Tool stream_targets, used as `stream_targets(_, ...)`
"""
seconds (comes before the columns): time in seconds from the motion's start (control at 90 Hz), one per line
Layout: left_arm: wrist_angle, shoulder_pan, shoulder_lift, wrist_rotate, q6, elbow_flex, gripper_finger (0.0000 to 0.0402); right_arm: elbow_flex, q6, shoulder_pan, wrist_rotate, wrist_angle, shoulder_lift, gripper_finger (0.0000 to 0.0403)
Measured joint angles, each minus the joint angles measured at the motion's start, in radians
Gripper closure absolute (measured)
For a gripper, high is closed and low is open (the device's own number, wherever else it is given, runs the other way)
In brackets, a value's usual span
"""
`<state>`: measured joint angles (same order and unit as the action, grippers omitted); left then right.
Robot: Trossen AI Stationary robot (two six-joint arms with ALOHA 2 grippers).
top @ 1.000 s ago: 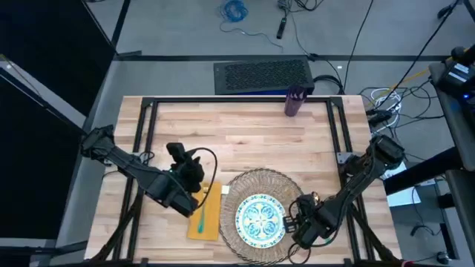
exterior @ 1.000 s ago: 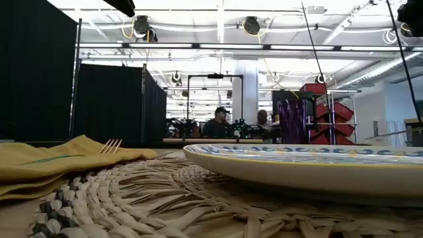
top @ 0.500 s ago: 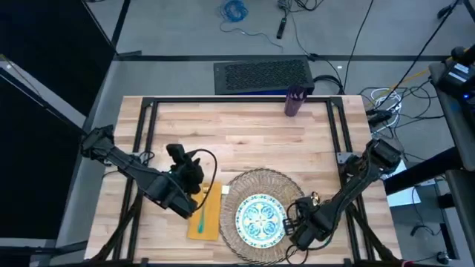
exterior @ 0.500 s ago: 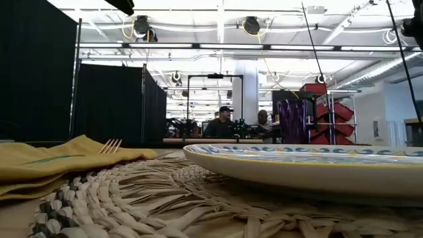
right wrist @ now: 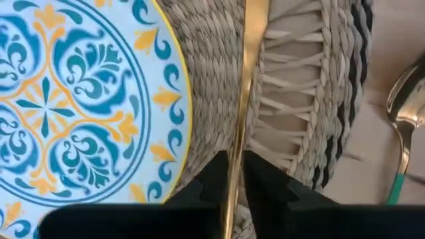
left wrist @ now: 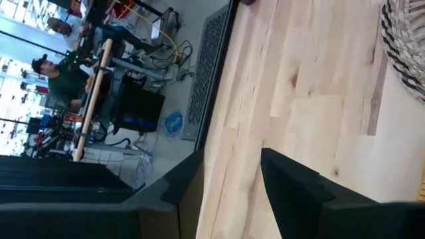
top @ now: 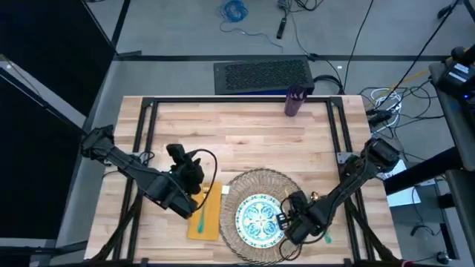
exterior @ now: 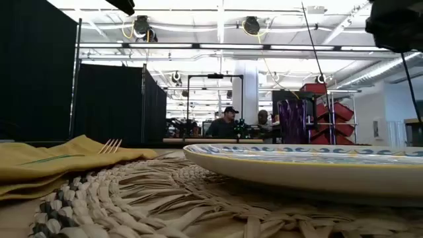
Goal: Set table place
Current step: Put the gold knife on the brown placemat to the right of the white patterned plate
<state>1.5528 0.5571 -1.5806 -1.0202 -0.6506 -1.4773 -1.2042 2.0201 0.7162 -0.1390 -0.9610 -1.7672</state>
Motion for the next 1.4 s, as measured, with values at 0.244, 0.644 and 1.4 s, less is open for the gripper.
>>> stream_targets(0.244, 0.000, 0.000, 0.000, 0.006, 0.001, 0.000, 0.0265, 0.080, 0.027, 0.003, 0.006, 0.118, 0.002, 0.0291)
stream_targets(0.644, 0.002, 0.000, 0.000, 0.006, 0.001, 0.000, 0.0265, 0.099, 0.035, 0.006, -0.019, 0.130, 0.002, 0.0303)
stream_targets(1.4, 0.002, 0.004, 0.000, 0.006, 0.002, 0.000, 0.0265, 0.106, -0.017, 0.010, 0.034, 0.161, -0.048, 0.0392)
